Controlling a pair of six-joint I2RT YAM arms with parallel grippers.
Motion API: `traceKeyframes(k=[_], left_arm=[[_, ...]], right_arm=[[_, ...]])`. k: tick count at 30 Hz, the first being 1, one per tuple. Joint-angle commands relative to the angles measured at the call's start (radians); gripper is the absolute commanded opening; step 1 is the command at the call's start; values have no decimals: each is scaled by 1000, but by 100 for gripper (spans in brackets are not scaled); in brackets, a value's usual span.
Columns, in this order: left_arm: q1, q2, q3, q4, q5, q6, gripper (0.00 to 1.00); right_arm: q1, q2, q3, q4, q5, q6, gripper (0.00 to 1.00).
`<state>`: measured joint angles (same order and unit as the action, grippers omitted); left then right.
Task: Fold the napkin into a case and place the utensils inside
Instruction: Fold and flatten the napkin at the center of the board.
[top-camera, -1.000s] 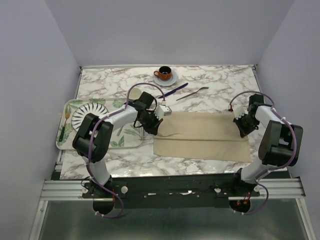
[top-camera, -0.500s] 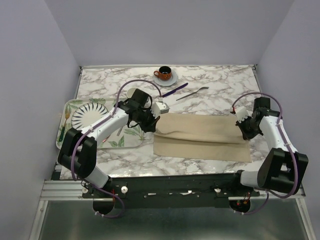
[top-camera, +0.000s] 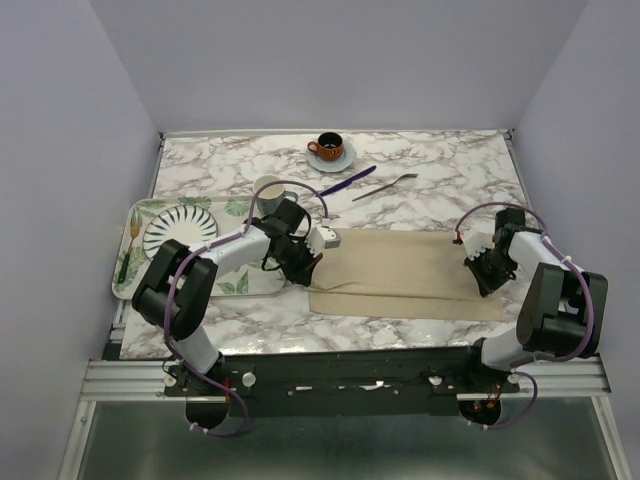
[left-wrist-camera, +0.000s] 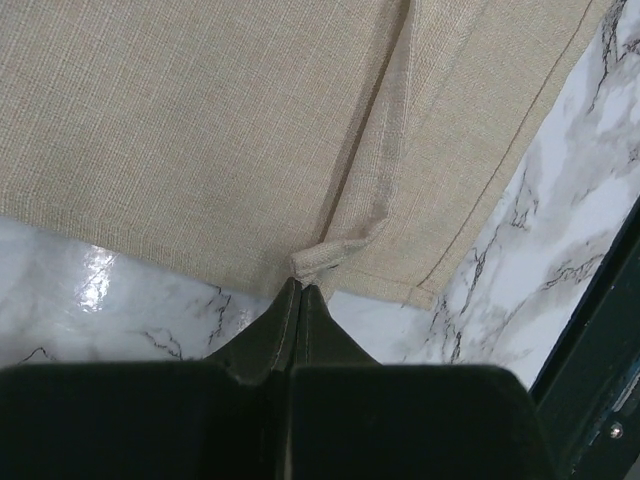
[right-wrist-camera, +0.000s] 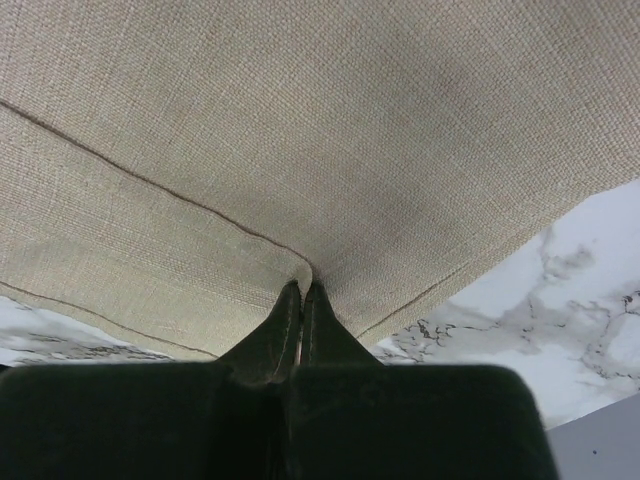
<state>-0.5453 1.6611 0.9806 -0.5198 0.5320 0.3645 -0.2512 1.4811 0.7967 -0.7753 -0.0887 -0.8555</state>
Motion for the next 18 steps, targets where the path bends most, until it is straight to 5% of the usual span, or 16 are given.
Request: traceKeyframes(k=[1,11,13,18], left_arm=[[-1,-14,-25,35,-13,8,0],[-18,-130,-75,-6,16,99,20],[-24,-145,-88,-26,22,125,28],[-53,-184,-118,-55,22,169,31]], right_arm=[[-10,-16,19,28,9,-28,2],[-10,-94,12,-70,-52,-97,10],[-10,-100,4,-77,-54,-117,20],[-10,-148,-34,-108,-65,-178,22]])
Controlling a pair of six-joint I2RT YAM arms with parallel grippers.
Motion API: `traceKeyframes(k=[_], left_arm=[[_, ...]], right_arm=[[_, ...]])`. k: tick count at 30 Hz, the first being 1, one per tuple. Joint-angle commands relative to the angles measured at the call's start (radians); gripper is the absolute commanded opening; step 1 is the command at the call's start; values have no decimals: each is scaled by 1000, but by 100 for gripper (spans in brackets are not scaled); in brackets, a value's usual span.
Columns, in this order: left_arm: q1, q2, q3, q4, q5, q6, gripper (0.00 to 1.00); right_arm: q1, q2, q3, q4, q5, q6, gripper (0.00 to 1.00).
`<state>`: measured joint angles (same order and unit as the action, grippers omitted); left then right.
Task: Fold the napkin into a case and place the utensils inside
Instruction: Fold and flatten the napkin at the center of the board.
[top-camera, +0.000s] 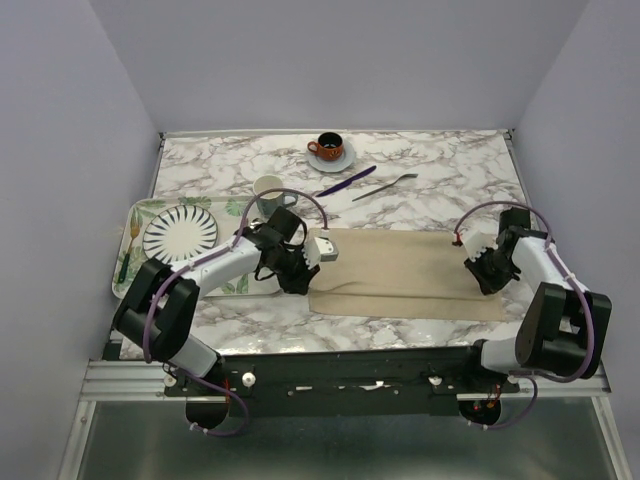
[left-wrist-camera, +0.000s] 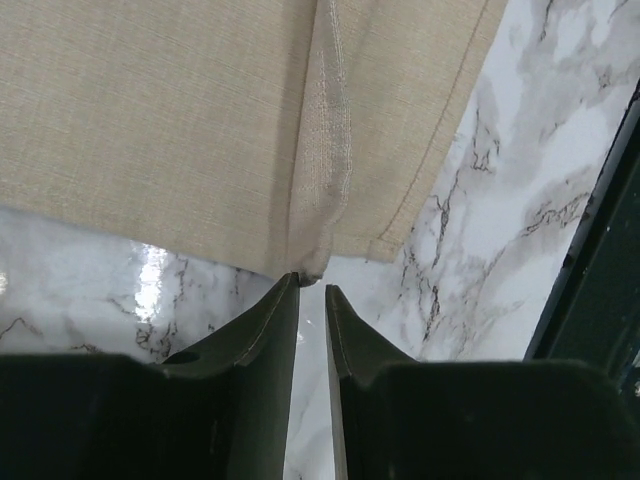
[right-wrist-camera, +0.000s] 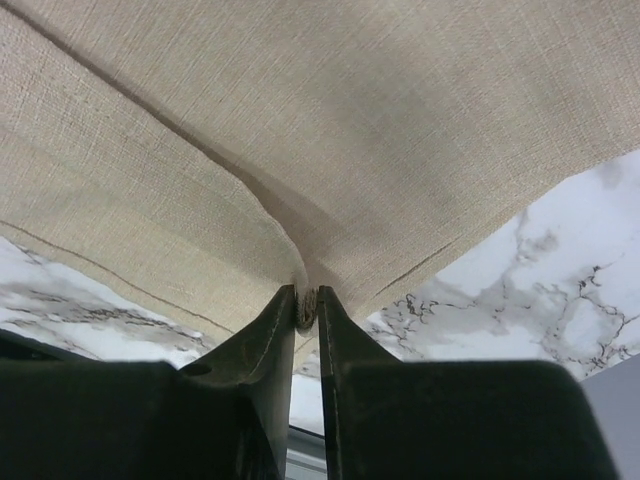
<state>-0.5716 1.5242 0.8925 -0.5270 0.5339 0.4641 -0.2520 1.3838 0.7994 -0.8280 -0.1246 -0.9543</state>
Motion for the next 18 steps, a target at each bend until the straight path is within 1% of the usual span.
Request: traceKeyframes(k=[1,5,8,9,12,13,15,18], left_arm=[[-34,-64,-43,-51,21,86,31],[-60,-105,-82,-60,3,132,31],[-73,-128,-105,-64,-29,143,31],[-74,-134,-110,-64,-34,143,32],[-73,-168,-118,-54,-54,122,36],[-73,-192,-122,-50,-57,114,39],[-77,-217,-130,-33,-74,99,43],[-91,-246,-136,-15,-86,90,47]], right_arm=[[-9,-58,-49,-56,-27,-108,22],[-9,-101,-109,-34,16,-175,21],[-9,-134,-143,-13,37,-190,22],[-9,-137,-144,-14,39,-187,32],[-15,-152,-126,-37,28,-178,51],[-20,-157,-111,-48,22,-176,52],[-23,-178,-98,-74,8,-175,52],[-23,-195,-82,-103,-10,-172,52]])
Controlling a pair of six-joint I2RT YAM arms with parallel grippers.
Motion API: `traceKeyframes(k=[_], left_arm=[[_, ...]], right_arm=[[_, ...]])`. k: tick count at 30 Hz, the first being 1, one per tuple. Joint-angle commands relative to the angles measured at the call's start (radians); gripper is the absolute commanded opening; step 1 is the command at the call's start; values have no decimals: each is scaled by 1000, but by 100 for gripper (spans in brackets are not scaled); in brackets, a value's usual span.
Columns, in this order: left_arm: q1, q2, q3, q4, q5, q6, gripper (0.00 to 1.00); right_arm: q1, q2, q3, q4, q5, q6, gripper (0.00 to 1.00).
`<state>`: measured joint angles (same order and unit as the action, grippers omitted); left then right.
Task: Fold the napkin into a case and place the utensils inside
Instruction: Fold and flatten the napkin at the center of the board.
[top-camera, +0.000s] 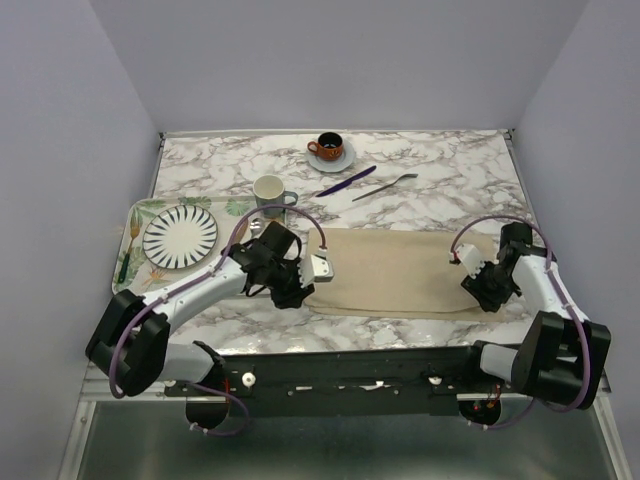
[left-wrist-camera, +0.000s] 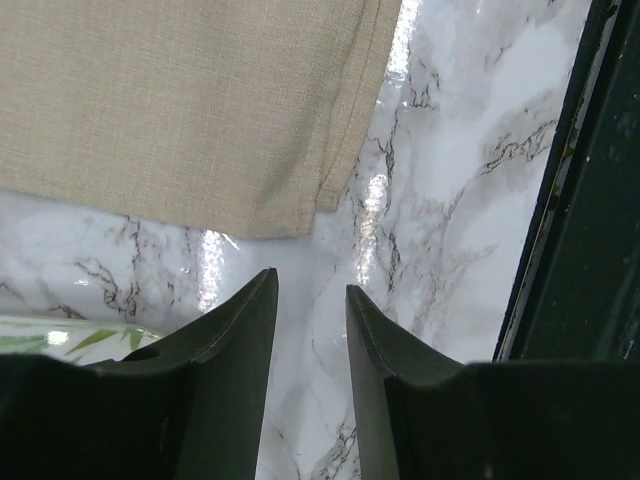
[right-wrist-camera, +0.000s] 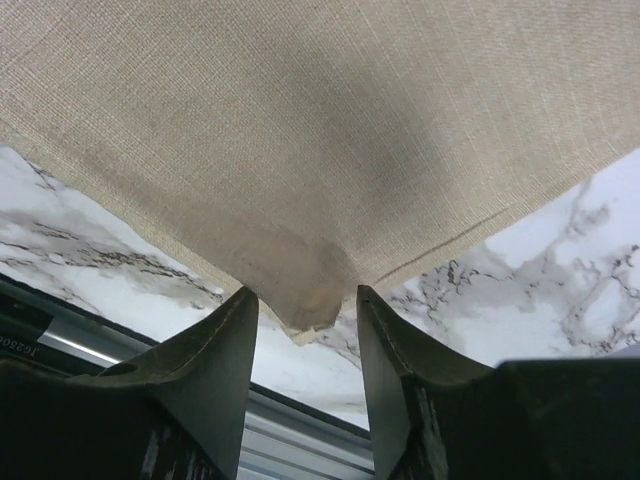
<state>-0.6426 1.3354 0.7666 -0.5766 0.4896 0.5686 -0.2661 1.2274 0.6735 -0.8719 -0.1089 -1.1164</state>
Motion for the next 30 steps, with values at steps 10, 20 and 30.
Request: traceKeyframes(k=[10,20,30], left_arm=[[-117,-10,8,67,-125,-16,47],[-118,4,62,-17,-135,-4,49],[-81,-176,-4,18,-54,-1,50]], right_arm=[[-7,62,118,-130,-52,150,50],[-35,75,135,-125,-43,381,53],[-219,86,120,-110,-147,466,51]])
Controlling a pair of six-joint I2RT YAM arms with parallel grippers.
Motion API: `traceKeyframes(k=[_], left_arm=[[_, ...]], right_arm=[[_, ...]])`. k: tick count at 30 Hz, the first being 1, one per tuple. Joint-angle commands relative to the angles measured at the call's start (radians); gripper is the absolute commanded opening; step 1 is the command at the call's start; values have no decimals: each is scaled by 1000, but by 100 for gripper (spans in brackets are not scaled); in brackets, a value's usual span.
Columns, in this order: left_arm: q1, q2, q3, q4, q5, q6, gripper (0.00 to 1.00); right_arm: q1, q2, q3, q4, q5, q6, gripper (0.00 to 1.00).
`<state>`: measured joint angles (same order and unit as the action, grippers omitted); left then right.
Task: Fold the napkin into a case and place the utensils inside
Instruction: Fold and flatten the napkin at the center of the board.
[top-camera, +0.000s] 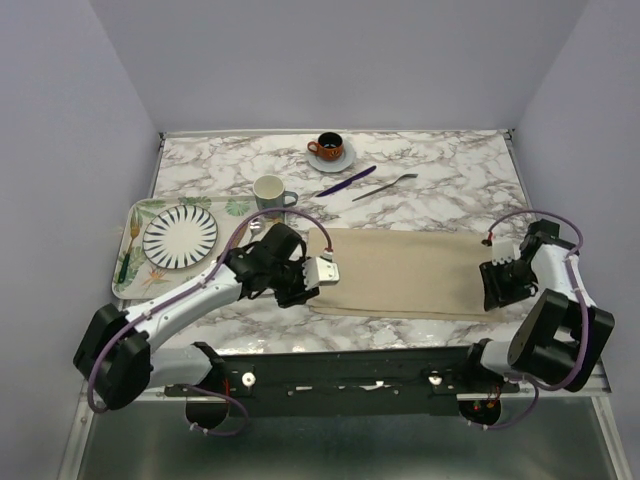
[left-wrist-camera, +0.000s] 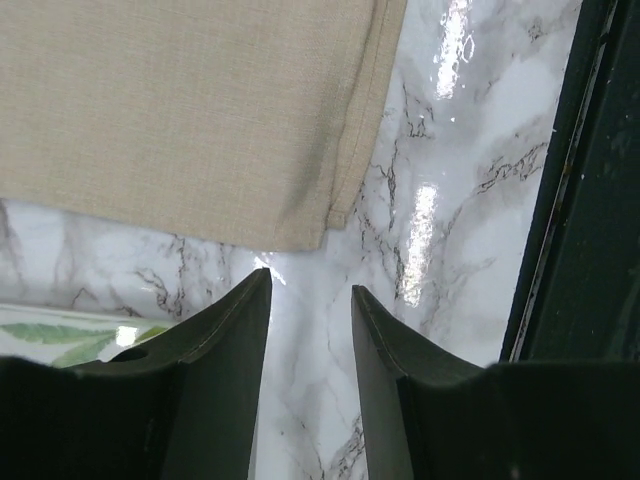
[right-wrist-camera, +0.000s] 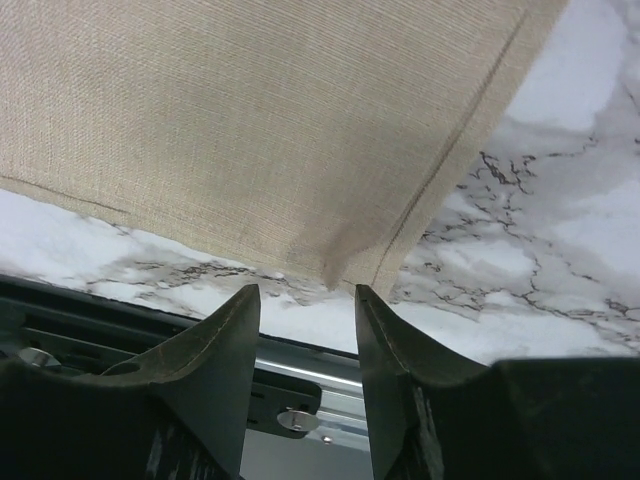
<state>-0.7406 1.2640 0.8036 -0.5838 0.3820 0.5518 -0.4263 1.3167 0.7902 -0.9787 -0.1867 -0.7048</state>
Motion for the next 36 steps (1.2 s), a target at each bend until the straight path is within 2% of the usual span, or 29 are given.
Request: traceKeyframes(k=[1,10,11,12,14,15,18,20,23,24,26,27,30,31,34,36], left_arm=[[17,-124,-56,33,52,20,51],[26,-89,-50,64,40,-27,51],[26,-87,-49,64,40,-29,51],[26,-83,-47,62,38,-29,51],[26,-74,-41,55,35,-18,51],[27,-69,-37,52,34,-15,51],[27,-60,-23,45,28,-7,51],[26,-57,-18,45,26,-6,51],[27,-49,-18,47,23,-9,51],[27,-51,-21,53,20,-16,50],[29,-45,-24,61,12,-24,50],[30,-43,-21,64,9,-29,50],[43,-34,-12,67,12,-42,49],[47,-29,-7,65,15,-49,49],[59,-26,-1,61,29,-47,49],[63,-26,-3,58,32,-32,48]], right_arm=[[-71,-7,1,3,-71,57,51],[-78,67,27,-15,-109,48,55],[-78,85,32,-21,-111,48,56],[-78,98,34,-26,-112,50,63],[-88,122,37,-29,-111,51,64],[-92,136,38,-28,-109,51,69],[-107,150,34,-23,-108,48,69],[-117,159,32,-11,-103,51,65],[-123,179,41,0,-105,56,52],[-124,184,46,0,-105,59,46],[-126,199,61,8,-108,67,39],[-126,203,64,9,-108,70,31],[-129,211,76,8,-108,80,22],[-132,205,76,5,-105,80,13],[-138,165,75,-8,-102,80,1],[-140,127,70,-12,-97,74,1]])
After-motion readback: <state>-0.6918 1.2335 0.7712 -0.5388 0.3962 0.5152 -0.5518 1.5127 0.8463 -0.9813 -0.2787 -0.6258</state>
